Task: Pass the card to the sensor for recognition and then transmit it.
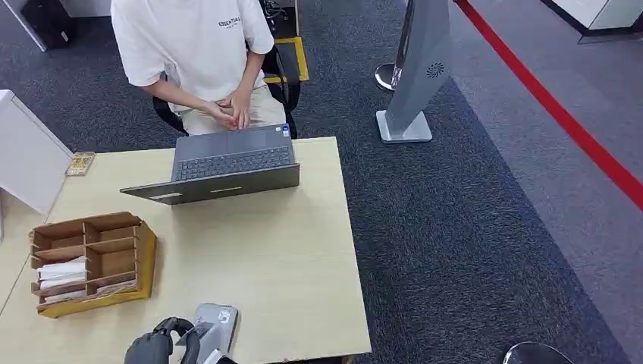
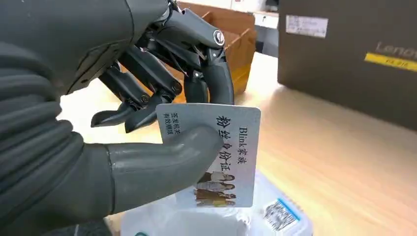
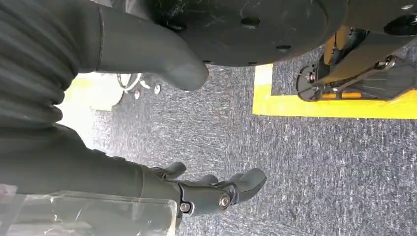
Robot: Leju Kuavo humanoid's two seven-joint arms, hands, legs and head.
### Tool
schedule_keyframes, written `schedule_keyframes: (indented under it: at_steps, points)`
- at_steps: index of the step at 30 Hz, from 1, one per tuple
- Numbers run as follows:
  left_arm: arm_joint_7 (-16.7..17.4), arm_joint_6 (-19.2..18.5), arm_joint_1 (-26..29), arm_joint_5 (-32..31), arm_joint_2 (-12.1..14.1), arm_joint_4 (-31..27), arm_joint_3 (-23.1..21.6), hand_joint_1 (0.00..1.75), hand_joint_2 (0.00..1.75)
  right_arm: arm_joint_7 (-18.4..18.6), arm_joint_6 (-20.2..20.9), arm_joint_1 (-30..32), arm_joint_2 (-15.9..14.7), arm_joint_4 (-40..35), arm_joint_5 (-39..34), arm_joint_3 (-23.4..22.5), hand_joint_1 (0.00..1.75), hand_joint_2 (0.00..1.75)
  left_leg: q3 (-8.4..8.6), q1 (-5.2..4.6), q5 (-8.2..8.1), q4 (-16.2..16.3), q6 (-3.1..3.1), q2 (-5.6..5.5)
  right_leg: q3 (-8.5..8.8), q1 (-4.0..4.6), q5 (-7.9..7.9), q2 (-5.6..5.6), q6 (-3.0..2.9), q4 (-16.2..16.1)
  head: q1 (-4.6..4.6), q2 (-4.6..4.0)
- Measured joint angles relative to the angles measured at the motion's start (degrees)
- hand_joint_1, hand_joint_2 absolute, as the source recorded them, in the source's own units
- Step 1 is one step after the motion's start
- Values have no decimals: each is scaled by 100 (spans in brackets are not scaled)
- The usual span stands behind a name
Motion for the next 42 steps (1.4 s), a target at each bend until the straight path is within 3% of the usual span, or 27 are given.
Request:
schedule_keyframes:
  at_steps: [11,16,19,21,25,29,34,39,42]
  points:
    - [-55,66,20,-61,-2,28,35,175,175,-20,61,3,57,-101,239,-245,0,175,1,0,1,0,0,-2,1,0,0,-4,0,0,-2,0]
    - [-626,334,-112,-424,-22,-401,344,175,175,-66,66,-4,68,-107,540,-337,0,175,1,1,6,1,2,-5,1,1,1,-12,0,1,0,0]
    - [-1043,199,-423,-614,-77,-962,682,175,175,-101,52,-17,68,-85,757,-409,0,175,0,1,8,1,1,-10,3,0,3,-14,-2,4,-2,0]
    - [-1145,89,-659,-737,-101,-1279,846,175,175,-125,42,-26,70,-72,864,-426,0,175,1,1,13,1,-3,-10,1,1,9,-14,-8,4,-4,0]
    - [-1082,-206,-1326,-1012,-96,-1797,1058,175,175,-149,24,-69,68,-9,1019,-520,0,175,-2,1,24,1,0,-17,0,1,15,-21,-8,4,0,0]
    - [-826,-534,-2126,-1355,-39,-1919,1117,175,175,-164,4,-103,68,42,1154,-553,0,175,-1,1,31,1,-4,-21,-1,1,22,-24,-6,6,-4,0]
    - [-654,-828,-3163,-1648,78,-1805,1156,175,175,-164,0,-151,28,131,1340,-555,0,175,-7,2,44,2,-4,-20,-4,1,37,-23,-14,7,-2,0]
    - [-562,-907,-3531,-1856,125,-1702,1158,175,175,-162,-2,-168,9,188,1421,-555,0,175,-8,2,45,3,-5,-16,-14,1,38,-17,-15,7,-4,0]
    - [-446,-1143,-4108,-2322,166,-1249,1156,175,175,-103,9,-211,-24,251,1602,-542,0,175,-25,3,56,6,-3,-28,-23,1,42,-31,-11,7,11,0]
